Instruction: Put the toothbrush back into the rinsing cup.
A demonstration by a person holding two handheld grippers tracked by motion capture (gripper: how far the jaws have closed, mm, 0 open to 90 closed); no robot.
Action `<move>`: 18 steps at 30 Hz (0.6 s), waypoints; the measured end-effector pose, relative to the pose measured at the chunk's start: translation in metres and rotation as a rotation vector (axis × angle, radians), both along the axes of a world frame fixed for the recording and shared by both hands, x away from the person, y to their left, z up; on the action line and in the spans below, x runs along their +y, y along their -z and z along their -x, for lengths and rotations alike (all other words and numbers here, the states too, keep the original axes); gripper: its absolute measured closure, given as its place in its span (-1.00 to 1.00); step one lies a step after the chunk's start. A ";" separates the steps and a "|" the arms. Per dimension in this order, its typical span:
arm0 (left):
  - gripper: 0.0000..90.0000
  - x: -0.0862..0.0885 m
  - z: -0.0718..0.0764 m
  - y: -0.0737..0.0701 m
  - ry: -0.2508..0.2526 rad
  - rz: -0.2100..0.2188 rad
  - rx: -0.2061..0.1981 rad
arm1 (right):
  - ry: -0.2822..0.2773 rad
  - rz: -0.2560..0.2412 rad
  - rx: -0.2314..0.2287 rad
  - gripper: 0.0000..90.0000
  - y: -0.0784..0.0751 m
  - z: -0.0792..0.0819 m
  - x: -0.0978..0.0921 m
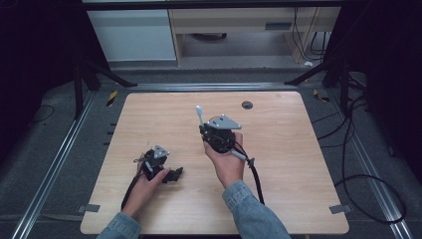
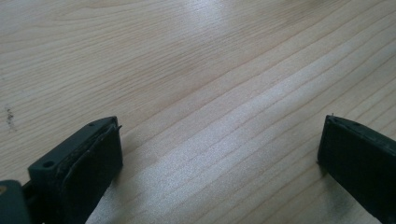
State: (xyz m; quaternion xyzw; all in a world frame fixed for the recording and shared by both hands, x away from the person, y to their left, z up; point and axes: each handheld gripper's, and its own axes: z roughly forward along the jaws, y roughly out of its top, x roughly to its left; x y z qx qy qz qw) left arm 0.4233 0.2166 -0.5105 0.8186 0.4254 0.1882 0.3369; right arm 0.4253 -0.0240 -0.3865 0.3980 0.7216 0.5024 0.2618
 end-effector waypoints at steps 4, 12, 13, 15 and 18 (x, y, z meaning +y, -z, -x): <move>-1.00 0.000 0.000 0.000 0.000 0.000 0.000 | 0.010 -0.008 -0.005 0.76 -0.001 -0.001 0.002; -1.00 0.000 0.000 0.000 0.000 0.000 0.000 | 0.031 -0.025 -0.032 0.77 0.000 -0.001 0.005; -1.00 0.000 0.000 0.000 -0.001 0.000 0.000 | 0.039 -0.029 -0.049 0.77 -0.001 -0.001 0.006; -1.00 0.000 0.000 0.000 0.000 0.000 0.000 | 0.042 -0.034 -0.059 0.76 -0.001 0.000 0.006; -1.00 0.000 0.000 0.000 0.000 0.000 0.000 | 0.050 -0.045 -0.096 0.77 -0.002 0.001 0.007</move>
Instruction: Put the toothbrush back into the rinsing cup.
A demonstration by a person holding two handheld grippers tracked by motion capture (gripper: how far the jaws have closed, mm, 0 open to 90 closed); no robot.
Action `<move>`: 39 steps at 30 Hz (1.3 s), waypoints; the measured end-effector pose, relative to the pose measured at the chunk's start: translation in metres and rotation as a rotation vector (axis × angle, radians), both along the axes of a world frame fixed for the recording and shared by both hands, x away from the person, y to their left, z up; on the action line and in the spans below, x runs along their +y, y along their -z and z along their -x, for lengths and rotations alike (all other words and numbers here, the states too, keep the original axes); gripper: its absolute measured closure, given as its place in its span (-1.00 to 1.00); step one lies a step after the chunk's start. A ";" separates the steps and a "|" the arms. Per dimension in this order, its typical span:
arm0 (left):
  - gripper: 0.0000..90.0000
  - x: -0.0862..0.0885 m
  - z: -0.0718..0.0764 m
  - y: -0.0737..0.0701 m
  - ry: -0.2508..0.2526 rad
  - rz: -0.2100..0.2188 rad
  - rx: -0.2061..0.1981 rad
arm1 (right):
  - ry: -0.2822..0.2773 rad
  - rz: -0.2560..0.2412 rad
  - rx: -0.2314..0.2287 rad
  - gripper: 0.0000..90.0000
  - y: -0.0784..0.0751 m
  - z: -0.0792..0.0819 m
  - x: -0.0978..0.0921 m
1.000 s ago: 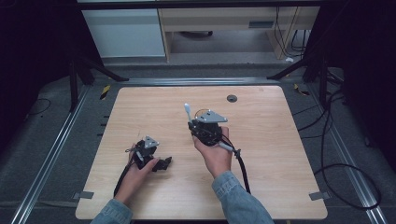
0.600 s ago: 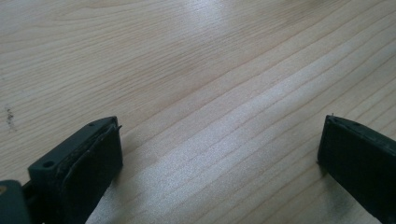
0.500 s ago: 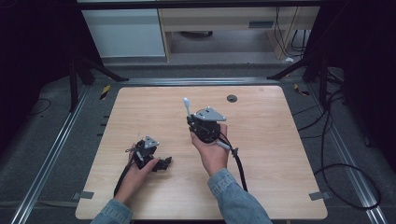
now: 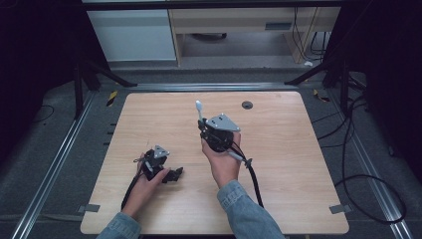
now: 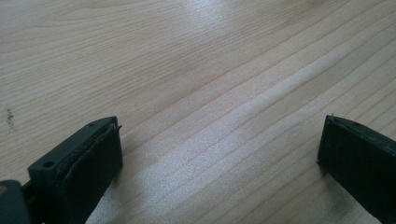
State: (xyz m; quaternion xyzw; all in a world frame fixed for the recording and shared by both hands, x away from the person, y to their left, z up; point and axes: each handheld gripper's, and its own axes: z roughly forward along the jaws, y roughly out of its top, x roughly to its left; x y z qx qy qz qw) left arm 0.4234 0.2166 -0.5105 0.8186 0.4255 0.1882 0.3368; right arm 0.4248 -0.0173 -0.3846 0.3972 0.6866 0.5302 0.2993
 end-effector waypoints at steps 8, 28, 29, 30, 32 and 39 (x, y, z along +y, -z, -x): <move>-1.00 0.000 0.000 0.000 0.001 0.000 0.001 | 0.009 -0.023 -0.046 0.77 -0.003 -0.003 0.002; -1.00 0.000 0.000 0.000 0.000 0.000 0.000 | 0.025 -0.080 -0.101 0.77 -0.002 -0.021 -0.002; -1.00 0.000 0.000 0.000 0.000 0.000 0.000 | 0.025 -0.080 -0.101 0.77 -0.002 -0.021 -0.002; -1.00 0.000 0.000 0.000 0.000 0.000 0.000 | 0.029 -0.082 -0.105 0.76 -0.002 -0.022 -0.003; -1.00 0.000 0.000 0.000 0.000 0.000 0.000 | 0.029 -0.092 -0.104 0.76 -0.002 -0.022 -0.002; -1.00 0.000 0.000 0.000 0.001 0.000 0.001 | 0.016 -0.104 -0.133 0.77 -0.005 -0.024 0.001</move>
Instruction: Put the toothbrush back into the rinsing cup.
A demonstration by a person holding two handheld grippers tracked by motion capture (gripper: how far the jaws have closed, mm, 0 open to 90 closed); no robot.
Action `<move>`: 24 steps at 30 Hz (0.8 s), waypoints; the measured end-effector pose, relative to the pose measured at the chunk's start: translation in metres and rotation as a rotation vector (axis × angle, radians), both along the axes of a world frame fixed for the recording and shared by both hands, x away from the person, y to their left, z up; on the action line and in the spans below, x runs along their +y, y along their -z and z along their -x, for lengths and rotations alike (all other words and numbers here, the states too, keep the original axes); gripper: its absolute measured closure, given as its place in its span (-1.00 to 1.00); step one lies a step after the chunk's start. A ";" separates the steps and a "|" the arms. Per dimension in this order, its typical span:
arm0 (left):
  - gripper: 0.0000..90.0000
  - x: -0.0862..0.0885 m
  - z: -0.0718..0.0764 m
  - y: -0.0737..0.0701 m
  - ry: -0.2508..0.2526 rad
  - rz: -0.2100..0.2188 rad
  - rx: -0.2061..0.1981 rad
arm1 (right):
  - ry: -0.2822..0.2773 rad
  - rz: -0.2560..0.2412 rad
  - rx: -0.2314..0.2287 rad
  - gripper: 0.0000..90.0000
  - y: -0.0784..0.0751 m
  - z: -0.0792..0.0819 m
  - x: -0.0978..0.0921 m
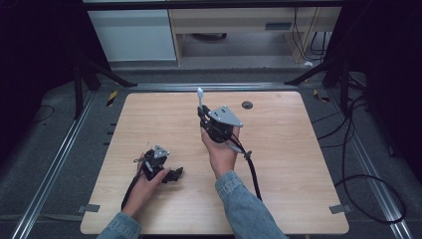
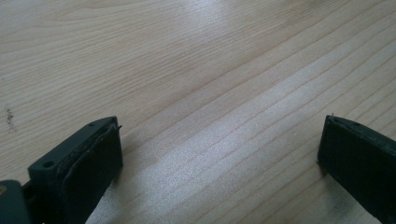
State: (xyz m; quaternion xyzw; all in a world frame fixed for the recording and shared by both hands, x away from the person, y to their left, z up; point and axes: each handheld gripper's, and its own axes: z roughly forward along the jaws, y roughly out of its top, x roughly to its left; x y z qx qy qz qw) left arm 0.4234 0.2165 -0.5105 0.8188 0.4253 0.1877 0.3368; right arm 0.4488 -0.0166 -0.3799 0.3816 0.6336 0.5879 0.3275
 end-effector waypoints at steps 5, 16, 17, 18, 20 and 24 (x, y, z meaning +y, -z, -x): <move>-1.00 0.000 0.000 0.000 0.001 -0.001 0.000 | -0.002 -0.007 -0.016 0.76 -0.001 -0.001 0.002; -1.00 0.000 0.000 0.000 0.000 0.000 0.000 | -0.011 -0.002 -0.041 0.76 0.001 -0.004 0.004; -1.00 0.000 0.000 0.000 0.000 0.000 0.000 | -0.011 0.001 -0.042 0.77 0.002 -0.004 0.004; -1.00 0.000 0.000 0.000 0.000 0.000 0.000 | -0.011 0.000 -0.043 0.76 0.002 -0.004 0.004; -1.00 0.000 0.000 0.000 0.001 0.000 0.000 | -0.012 -0.011 -0.049 0.76 0.002 -0.005 0.003; -1.00 0.000 0.000 0.000 0.000 0.001 -0.001 | -0.012 -0.013 -0.064 0.77 0.002 -0.004 0.002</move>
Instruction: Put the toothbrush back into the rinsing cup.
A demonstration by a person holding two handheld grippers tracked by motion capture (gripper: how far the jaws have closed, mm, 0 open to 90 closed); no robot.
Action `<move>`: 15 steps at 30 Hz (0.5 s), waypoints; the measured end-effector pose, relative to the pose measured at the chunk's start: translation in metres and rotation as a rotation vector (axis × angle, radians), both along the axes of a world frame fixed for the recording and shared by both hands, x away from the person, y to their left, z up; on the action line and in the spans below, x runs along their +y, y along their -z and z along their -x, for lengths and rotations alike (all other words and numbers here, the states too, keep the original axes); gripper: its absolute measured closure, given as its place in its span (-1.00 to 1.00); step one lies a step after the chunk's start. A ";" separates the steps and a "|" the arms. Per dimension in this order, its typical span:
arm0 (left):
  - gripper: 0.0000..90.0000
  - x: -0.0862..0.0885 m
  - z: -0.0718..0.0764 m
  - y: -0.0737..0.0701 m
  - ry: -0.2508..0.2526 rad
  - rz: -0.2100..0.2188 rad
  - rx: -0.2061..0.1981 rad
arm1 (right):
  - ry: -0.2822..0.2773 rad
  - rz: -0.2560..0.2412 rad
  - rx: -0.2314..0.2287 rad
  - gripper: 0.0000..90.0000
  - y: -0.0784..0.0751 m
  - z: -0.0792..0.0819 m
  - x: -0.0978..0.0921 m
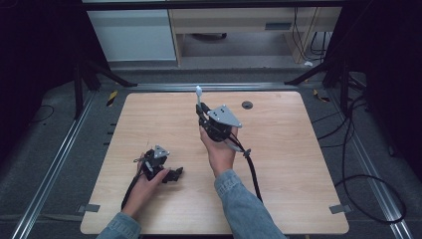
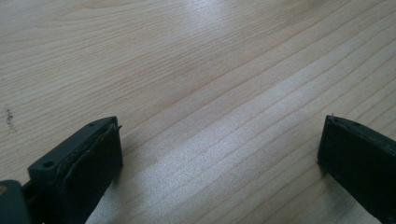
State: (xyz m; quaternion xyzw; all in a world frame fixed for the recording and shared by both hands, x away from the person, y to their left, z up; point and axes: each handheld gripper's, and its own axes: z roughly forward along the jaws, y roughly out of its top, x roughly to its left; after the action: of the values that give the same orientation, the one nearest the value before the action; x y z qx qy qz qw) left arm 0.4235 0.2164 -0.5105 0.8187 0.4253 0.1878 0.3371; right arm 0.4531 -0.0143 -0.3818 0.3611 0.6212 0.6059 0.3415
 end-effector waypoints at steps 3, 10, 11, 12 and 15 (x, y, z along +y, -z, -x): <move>-1.00 0.000 0.000 0.000 0.000 0.000 0.000 | -0.004 -0.002 -0.005 0.76 0.002 0.000 0.000; -1.00 0.000 0.000 0.000 0.000 0.000 0.000 | -0.002 0.004 -0.005 0.77 0.007 0.002 -0.001; -1.00 0.000 0.000 0.000 0.000 0.000 0.000 | 0.000 0.007 -0.004 0.77 0.007 0.002 -0.002; -1.00 0.000 0.000 0.000 0.000 0.000 0.000 | 0.002 0.010 -0.011 0.76 0.008 0.003 -0.004; -1.00 0.000 0.000 0.000 0.001 -0.001 0.000 | 0.000 0.011 -0.009 0.77 0.009 0.004 -0.004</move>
State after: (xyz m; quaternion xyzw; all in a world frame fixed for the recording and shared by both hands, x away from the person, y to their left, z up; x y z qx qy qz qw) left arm 0.4235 0.2164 -0.5105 0.8190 0.4250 0.1877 0.3367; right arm 0.4490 -0.0185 -0.3913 0.3565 0.6227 0.6042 0.3465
